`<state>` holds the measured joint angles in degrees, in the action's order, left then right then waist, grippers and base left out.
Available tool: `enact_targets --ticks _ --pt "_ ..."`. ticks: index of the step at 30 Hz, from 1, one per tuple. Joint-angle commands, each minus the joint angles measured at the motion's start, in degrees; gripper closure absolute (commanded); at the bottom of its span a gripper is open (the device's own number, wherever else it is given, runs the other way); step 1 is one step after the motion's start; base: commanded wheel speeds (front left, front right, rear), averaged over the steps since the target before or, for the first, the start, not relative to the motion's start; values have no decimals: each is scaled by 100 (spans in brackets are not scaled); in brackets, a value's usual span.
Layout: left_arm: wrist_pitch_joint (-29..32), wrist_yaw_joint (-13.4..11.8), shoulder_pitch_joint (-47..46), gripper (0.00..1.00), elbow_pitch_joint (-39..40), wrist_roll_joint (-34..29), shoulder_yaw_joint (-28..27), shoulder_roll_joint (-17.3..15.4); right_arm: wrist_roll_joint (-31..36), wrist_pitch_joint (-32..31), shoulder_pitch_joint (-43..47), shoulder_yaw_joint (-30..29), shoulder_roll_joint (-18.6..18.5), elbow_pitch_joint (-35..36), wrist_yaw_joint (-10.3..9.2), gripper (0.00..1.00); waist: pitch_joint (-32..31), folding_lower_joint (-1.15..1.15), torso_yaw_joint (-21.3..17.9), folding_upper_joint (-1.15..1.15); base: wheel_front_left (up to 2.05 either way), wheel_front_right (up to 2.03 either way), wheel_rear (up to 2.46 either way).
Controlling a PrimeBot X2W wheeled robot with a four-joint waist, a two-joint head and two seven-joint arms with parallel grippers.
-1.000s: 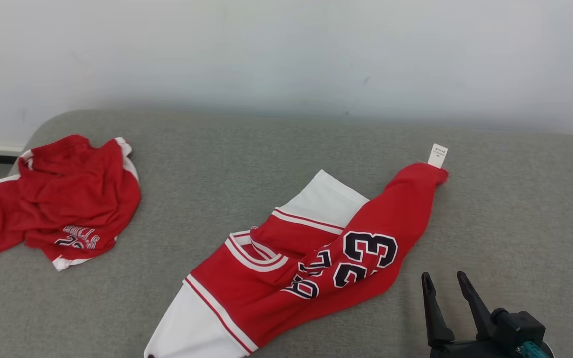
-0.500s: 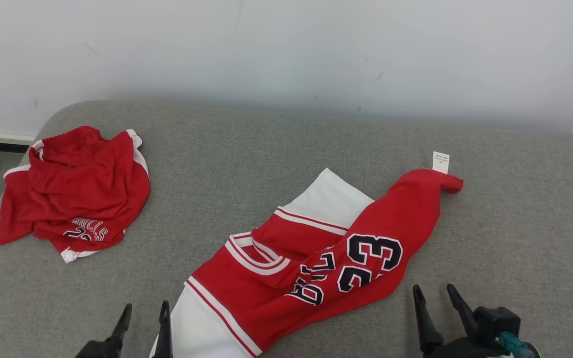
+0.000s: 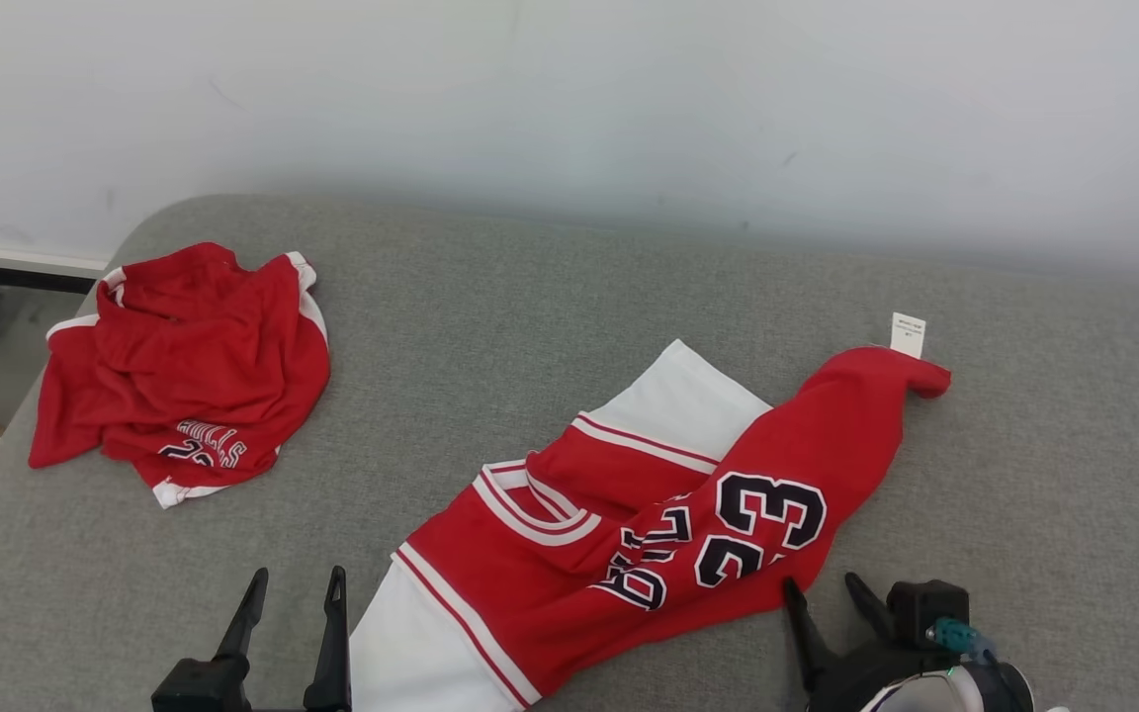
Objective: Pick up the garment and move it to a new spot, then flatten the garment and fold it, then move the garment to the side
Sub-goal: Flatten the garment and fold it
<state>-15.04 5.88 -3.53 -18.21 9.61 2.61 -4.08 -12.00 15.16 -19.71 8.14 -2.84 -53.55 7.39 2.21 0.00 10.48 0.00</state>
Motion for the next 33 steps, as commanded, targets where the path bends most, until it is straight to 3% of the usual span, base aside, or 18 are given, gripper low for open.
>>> enact_targets --ticks 1,2,3,4,10,20,25,33 --pt "-12 -5 57 0 21 -37 -1 8 -92 3 -84 29 -9 -91 21 0 -9 0 43 0 0 0 0" --pt "-12 1 67 0 31 -46 -3 14 -185 0 -172 59 -6 -242 21 57 -8 0 58 0 0 0 0" --pt "-12 6 77 0 35 -51 -9 19 -217 0 -247 90 -5 -331 21 72 -7 0 67 0 0 0 0" --pt "-12 8 84 0 39 -53 -20 25 -246 3 -306 108 -4 -384 21 100 -5 0 69 0 0 0 0" --pt "-13 32 144 0 35 -42 -124 43 -132 5 -328 -198 -10 -194 20 100 -52 0 -64 0 0 0 0" --pt "-13 48 296 0 57 19 -305 87 269 6 769 -850 -10 1811 20 100 -189 0 -603 0 0 0 0" --pt "-13 51 282 0 48 29 -338 98 81 0 1550 -690 -6 2598 20 100 -157 0 -818 0 0 0 0" --pt "-13 27 219 0 61 53 -350 114 -79 -519 2385 -517 -10 3116 20 100 -61 0 -1002 0 0 0 0"
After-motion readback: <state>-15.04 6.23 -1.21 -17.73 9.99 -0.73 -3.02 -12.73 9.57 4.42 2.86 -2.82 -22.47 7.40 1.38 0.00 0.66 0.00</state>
